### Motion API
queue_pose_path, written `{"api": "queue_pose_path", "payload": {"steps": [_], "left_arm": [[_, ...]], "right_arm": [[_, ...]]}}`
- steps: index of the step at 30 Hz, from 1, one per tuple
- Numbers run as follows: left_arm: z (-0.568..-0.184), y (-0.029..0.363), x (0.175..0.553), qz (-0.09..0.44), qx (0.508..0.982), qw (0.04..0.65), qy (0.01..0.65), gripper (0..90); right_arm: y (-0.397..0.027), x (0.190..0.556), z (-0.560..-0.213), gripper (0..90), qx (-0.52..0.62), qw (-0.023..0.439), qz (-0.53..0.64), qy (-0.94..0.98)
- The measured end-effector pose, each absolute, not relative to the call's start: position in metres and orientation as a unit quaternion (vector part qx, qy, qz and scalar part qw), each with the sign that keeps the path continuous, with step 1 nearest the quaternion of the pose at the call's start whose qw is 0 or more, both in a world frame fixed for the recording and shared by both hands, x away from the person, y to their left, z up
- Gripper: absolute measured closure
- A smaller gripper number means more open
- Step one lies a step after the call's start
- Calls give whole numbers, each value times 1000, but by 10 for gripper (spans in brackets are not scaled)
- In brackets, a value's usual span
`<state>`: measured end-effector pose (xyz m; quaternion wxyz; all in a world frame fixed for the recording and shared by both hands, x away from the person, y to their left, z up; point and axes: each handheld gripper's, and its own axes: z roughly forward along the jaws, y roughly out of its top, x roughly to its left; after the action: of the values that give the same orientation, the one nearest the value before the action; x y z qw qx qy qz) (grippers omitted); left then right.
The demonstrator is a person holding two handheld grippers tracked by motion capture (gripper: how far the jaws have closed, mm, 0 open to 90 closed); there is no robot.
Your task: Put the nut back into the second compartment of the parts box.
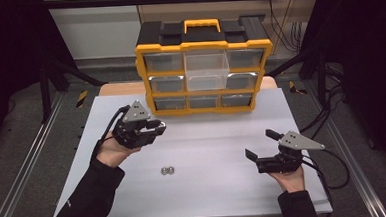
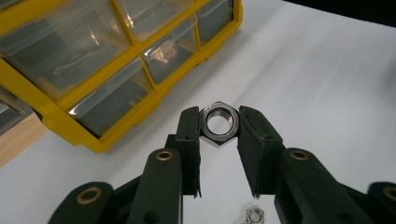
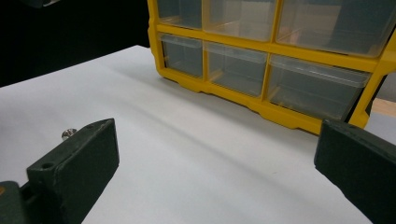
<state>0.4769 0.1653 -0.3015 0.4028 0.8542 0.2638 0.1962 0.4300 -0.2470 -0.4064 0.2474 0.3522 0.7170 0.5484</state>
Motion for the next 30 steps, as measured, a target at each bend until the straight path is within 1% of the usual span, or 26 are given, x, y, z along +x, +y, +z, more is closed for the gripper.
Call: {"api": "queue_pose_path", "payload": {"steps": [16, 30], "left_arm": [[-268, 152, 485, 214, 854, 404, 247, 692], [-239, 146, 492, 233, 848, 407, 248, 692]], "right_arm": [[-247, 430, -406, 4, 351, 246, 550, 717], [-248, 429, -406, 4, 351, 246, 551, 716]]}}
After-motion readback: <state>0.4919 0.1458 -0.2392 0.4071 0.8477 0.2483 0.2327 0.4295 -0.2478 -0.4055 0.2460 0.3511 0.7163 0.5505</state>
